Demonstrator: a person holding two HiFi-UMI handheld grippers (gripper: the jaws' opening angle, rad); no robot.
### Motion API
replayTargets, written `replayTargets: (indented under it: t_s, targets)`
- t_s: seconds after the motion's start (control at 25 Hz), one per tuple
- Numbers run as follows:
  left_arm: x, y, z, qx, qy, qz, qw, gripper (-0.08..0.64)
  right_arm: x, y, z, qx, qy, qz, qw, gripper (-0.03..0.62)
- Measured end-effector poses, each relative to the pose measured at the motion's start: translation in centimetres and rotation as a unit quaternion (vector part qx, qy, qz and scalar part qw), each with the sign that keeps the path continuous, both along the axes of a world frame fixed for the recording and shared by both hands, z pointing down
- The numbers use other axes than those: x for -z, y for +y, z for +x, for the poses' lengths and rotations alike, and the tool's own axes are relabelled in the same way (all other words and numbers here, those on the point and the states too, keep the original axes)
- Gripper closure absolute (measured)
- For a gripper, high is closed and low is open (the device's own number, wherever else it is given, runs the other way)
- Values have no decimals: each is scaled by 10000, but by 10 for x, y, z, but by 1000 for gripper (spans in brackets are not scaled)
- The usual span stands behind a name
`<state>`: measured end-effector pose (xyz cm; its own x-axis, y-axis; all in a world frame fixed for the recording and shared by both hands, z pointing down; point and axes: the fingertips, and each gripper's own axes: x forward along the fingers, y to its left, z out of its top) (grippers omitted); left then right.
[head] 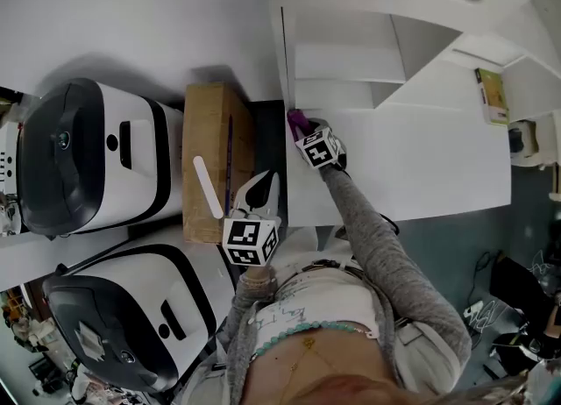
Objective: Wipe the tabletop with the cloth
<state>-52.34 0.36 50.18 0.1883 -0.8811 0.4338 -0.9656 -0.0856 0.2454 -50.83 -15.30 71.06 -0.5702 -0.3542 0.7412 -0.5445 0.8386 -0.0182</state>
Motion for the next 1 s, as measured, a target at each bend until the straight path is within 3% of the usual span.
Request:
replayTargets:
  t_s: [1.0]
  targets:
    - [1,-37,82,-353,1,-91,9993,558,-2,-26,65,-101,-43,-150,9998,495]
